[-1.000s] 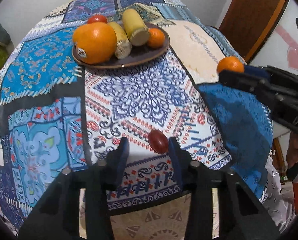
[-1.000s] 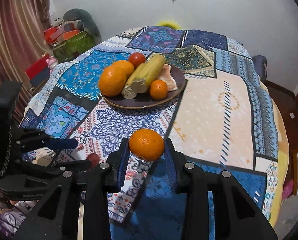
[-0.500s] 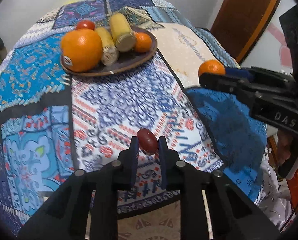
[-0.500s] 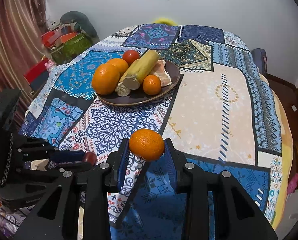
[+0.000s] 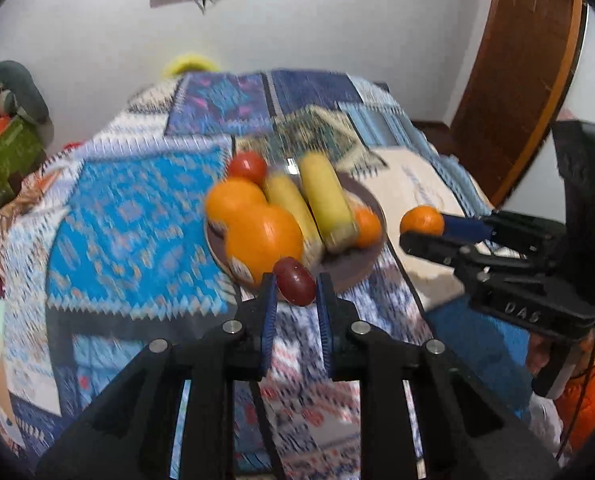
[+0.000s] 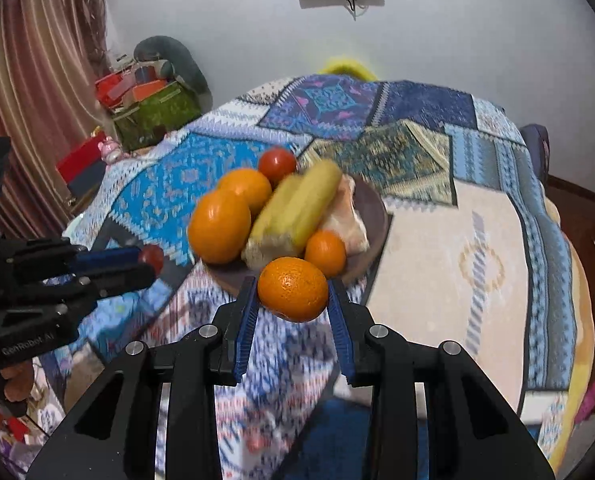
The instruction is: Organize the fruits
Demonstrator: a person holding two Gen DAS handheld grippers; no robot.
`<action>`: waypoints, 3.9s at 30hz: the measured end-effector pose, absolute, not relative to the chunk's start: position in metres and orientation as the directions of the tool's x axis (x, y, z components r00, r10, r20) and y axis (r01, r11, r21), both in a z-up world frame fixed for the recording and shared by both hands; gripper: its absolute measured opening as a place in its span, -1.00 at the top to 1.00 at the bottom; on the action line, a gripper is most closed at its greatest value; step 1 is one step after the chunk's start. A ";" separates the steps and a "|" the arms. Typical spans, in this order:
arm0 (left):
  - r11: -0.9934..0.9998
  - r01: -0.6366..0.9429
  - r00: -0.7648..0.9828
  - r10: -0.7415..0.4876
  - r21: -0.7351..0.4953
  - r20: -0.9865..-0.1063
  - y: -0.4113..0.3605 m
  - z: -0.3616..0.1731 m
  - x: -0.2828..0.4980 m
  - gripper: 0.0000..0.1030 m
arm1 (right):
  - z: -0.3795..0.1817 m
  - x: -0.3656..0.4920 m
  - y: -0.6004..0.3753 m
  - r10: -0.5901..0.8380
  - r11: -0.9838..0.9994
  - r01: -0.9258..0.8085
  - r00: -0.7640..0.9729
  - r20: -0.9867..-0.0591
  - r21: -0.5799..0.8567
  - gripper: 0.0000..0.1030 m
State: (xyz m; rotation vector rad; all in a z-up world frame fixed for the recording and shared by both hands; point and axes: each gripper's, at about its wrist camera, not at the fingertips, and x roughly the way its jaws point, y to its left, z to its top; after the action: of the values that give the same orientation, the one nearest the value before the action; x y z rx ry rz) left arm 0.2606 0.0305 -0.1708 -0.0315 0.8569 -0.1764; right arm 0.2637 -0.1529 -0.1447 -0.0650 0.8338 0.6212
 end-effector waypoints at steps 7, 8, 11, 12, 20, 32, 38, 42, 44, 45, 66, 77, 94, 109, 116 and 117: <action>0.986 0.135 0.682 -0.163 -0.096 -0.713 0.043 -0.159 0.294 0.63 | -0.136 0.297 -0.128 0.499 0.807 -0.572 0.529 -0.687 0.146 0.38; 0.986 0.135 0.684 -0.163 -0.096 -0.711 0.043 -0.160 0.299 0.63 | -0.135 0.299 -0.125 0.501 0.806 -0.575 0.531 -0.683 0.144 0.38; 0.985 0.136 0.681 -0.171 -0.106 -0.712 0.044 -0.163 0.310 0.63 | -0.133 0.306 -0.118 0.506 0.800 -0.585 0.541 -0.672 0.131 0.38; 0.984 0.139 0.678 -0.177 -0.112 -0.714 0.044 -0.166 0.315 0.63 | -0.133 0.309 -0.116 0.502 0.800 -0.587 0.545 -0.672 0.122 0.38; 0.984 0.135 0.665 -0.177 -0.117 -0.725 0.037 -0.180 0.335 0.63 | -0.140 0.325 -0.110 0.486 0.801 -0.591 0.545 -0.683 0.099 0.38; 0.985 0.107 0.653 -0.171 -0.134 -0.737 0.043 -0.196 0.353 0.63 | -0.156 0.335 -0.101 0.513 0.785 -0.605 0.512 -0.689 0.135 0.38; 0.983 0.101 0.648 -0.182 -0.154 -0.740 0.045 -0.197 0.354 0.63 | -0.157 0.336 -0.105 0.519 0.783 -0.605 0.502 -0.692 0.149 0.11; 0.987 0.087 0.666 -0.159 -0.136 -0.729 0.047 -0.187 0.346 0.63 | -0.152 0.333 -0.113 0.521 0.789 -0.593 0.510 -0.684 0.160 0.10; 0.989 0.077 0.684 -0.145 -0.127 -0.715 0.048 -0.177 0.338 0.63 | -0.146 0.329 -0.117 0.521 0.795 -0.586 0.523 -0.674 0.160 0.10; 0.989 0.075 0.692 -0.142 -0.125 -0.708 0.048 -0.172 0.334 0.63 | -0.141 0.326 -0.120 0.524 0.797 -0.582 0.531 -0.666 0.162 0.10; 0.998 0.064 0.963 -0.069 -0.029 -0.260 0.018 0.029 0.119 0.53 | 0.051 0.142 -0.177 0.528 0.848 -0.524 0.815 -0.240 0.086 0.10; 1.000 0.024 0.991 -0.024 -0.001 -0.128 0.009 0.054 0.055 -0.45 | 0.071 0.082 -0.194 0.479 0.877 -0.471 0.872 -0.104 0.095 -0.49; 1.000 -0.009 0.993 0.009 -0.002 -0.114 0.010 0.050 0.034 -0.99 | 0.070 0.062 -0.194 0.367 0.930 -0.365 0.928 -0.071 0.042 -1.00; 1.000 -0.010 0.993 0.012 0.017 -0.121 0.005 0.048 0.033 -0.99 | 0.066 0.053 -0.200 0.372 0.928 -0.370 0.926 -0.067 0.042 -1.00; 1.000 -0.012 0.992 0.014 0.023 -0.123 0.002 0.048 0.033 -1.00 | 0.066 0.052 -0.199 0.373 0.928 -0.371 0.925 -0.071 0.041 -1.00; 1.000 -0.013 0.992 0.016 0.023 -0.123 0.001 0.048 0.033 -1.00 | 0.067 0.052 -0.199 0.373 0.928 -0.371 0.925 -0.072 0.041 -1.00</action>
State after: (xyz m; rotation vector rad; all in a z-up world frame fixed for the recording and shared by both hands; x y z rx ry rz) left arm 0.0329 0.0014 0.0485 0.0223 0.1238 0.0143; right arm 0.0523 -0.1993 0.0667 0.0269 0.0793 0.3818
